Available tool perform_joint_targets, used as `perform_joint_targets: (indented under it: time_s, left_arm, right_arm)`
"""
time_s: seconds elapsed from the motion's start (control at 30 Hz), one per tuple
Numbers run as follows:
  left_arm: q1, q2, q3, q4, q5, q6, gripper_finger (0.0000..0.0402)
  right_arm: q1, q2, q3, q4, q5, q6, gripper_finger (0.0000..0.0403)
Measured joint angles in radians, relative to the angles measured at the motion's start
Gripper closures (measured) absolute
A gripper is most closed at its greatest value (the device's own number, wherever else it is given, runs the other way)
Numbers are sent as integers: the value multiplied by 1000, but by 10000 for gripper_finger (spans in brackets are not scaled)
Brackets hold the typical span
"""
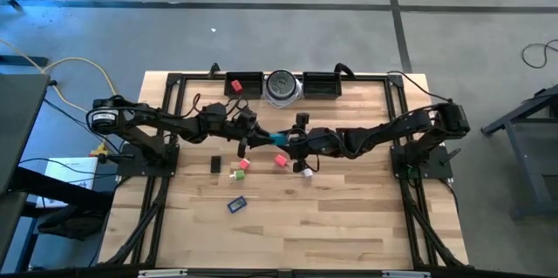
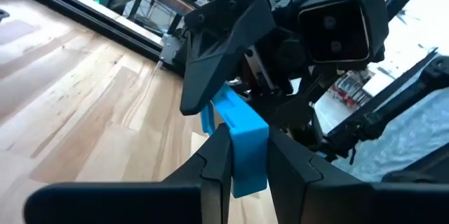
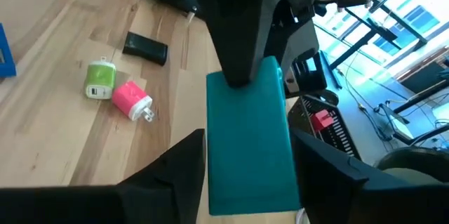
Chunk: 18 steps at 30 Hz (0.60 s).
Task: Pick & Place Office items
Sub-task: Put the light blue digital clock into the right black basket
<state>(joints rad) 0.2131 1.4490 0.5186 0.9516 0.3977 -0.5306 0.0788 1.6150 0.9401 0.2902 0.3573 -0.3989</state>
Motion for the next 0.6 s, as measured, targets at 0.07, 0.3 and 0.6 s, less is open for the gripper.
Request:
perform_joint_targets:
  time_s: [0.07,0.3,0.6]
  left_arm:
    - [0,0,0,1,6,31,346]
    - [7,1,-2,-20,33,123,346]
    - [29,1,-3,-66,78,273,346]
  right_arm:
    - [0,-13,0,0,0,0,218]
    - [5,-101,0,-26,5,23,220]
    - [-28,-228,2,-158,-241,168,220]
